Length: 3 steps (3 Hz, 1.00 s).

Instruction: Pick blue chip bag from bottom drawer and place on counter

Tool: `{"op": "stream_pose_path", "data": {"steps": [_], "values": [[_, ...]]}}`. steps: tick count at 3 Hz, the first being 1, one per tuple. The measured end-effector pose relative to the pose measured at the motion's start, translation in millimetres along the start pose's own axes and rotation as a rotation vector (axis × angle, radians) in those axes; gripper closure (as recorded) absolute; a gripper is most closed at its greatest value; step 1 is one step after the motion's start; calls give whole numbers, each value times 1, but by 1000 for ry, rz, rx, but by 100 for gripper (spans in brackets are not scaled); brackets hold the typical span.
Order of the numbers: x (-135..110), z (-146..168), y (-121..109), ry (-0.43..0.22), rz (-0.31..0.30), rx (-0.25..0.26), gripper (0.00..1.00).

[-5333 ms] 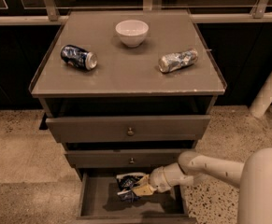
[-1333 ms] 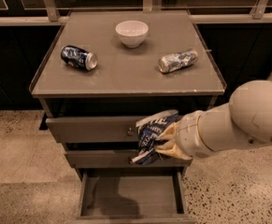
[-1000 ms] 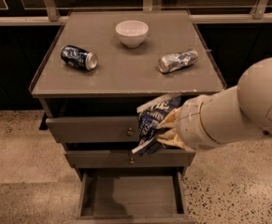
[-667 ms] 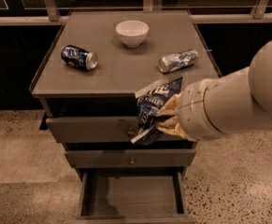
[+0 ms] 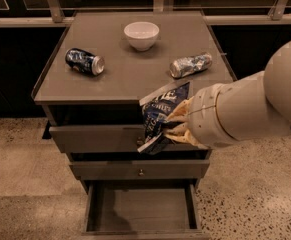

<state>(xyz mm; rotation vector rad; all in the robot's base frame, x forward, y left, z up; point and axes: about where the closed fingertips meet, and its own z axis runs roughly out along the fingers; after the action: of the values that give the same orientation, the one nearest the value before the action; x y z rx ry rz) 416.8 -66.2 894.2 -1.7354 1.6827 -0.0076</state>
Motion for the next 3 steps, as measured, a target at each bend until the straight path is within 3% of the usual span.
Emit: {"op": "stream_pose_path", "data": {"steps": [1,2,3], "values": [[-11,13,-26,-74,-75,-6,100],[-26,24,-66,-142,-159,-1,100],[-40,30,-104,-166,-226,5,100]]}}
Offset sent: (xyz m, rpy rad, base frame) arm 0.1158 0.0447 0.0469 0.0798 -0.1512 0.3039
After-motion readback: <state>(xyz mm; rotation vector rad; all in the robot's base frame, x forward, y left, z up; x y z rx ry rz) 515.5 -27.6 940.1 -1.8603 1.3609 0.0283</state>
